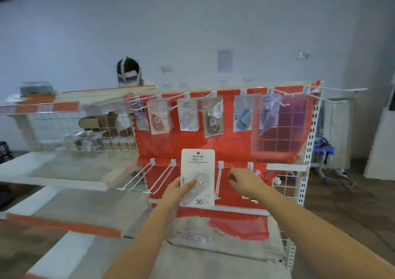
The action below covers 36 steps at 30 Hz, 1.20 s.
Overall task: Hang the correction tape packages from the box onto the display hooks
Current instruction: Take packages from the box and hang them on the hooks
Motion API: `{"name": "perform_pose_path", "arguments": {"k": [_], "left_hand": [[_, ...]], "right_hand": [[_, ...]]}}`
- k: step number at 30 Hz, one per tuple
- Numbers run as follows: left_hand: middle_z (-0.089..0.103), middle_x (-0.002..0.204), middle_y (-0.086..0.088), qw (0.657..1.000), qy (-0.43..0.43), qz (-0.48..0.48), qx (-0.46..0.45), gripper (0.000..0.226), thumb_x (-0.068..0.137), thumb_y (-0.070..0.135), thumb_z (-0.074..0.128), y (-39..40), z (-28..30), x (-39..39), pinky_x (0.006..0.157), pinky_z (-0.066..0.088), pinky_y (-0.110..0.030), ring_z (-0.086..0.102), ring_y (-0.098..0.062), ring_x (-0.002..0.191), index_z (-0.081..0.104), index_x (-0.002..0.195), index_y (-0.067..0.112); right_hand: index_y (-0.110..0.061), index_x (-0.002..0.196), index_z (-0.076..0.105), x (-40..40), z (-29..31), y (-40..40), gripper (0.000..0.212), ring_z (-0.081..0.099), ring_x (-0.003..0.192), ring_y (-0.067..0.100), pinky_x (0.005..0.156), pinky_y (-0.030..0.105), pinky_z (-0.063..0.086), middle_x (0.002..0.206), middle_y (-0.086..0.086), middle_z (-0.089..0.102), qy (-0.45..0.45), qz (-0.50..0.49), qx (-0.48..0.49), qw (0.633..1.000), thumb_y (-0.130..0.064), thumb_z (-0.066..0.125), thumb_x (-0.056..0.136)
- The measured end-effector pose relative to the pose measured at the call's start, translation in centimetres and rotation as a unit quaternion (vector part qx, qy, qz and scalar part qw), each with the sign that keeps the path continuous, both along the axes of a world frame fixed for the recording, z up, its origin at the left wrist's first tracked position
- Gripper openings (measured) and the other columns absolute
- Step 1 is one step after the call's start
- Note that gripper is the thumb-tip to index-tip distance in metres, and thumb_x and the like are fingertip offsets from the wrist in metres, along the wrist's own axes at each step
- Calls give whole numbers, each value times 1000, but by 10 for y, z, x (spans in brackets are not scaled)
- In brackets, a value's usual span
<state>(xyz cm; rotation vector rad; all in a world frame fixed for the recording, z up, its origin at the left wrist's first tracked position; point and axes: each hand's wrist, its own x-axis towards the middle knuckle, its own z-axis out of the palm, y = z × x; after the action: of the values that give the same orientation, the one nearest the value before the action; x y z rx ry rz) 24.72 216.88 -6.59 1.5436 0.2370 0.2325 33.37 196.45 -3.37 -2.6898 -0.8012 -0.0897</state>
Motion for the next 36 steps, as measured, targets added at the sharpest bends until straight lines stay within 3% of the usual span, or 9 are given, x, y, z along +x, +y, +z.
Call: {"name": "perform_pose_path", "arguments": {"k": [3,9,14,18,23,28,36], "left_hand": [[71,113,-2,999,-17,-24,-12,36,87,22,66,19,22,6,99,48,-43,66,-22,106,61,122,15],[69,116,-9,997,-46,-44,-44,54,75,29,71,58,42,24,102,45,-48,64,-29,110,60,124,9],[68,116,-15,992,-75,-52,-82,39,86,16,63,89,52,48,88,55,-44,66,-30,102,58,124,5],[71,111,-9,992,-94,-65,-54,29,90,16,61,112,68,67,75,58,-35,69,-25,98,61,119,10],[72,108,-4,990,-106,-88,-5,30,89,21,63,133,77,82,81,55,-37,69,-23,99,61,118,12],[72,108,-6,984,-119,-129,14,35,83,25,67,146,74,91,72,54,-31,69,-22,96,62,115,12],[69,114,-10,977,-160,-141,-21,46,75,33,71,153,76,106,90,53,-41,66,-27,106,64,116,14]], "right_hand": [[-10,114,62,3,15,18,27,58,107,26,89,31,44,119,9,64,-26,11,5,1000,-15,44,95],[-11,114,61,10,35,55,27,58,107,26,90,35,46,118,8,64,-57,36,-1,998,-17,45,94],[-11,113,61,28,47,85,27,56,108,26,89,34,43,119,9,62,-78,32,1,996,-17,43,94],[-12,113,61,47,56,106,25,56,110,25,88,32,42,120,6,62,-71,-1,5,997,-20,45,95],[-16,111,63,65,57,128,25,58,109,24,88,30,44,119,5,64,-51,-34,12,998,-20,47,93],[-13,111,63,72,55,146,26,58,107,24,88,31,44,118,6,64,-47,-41,5,998,-16,45,93],[-13,109,63,79,48,159,23,60,102,24,82,29,44,115,6,65,-43,-51,-15,998,-17,47,93]]}}
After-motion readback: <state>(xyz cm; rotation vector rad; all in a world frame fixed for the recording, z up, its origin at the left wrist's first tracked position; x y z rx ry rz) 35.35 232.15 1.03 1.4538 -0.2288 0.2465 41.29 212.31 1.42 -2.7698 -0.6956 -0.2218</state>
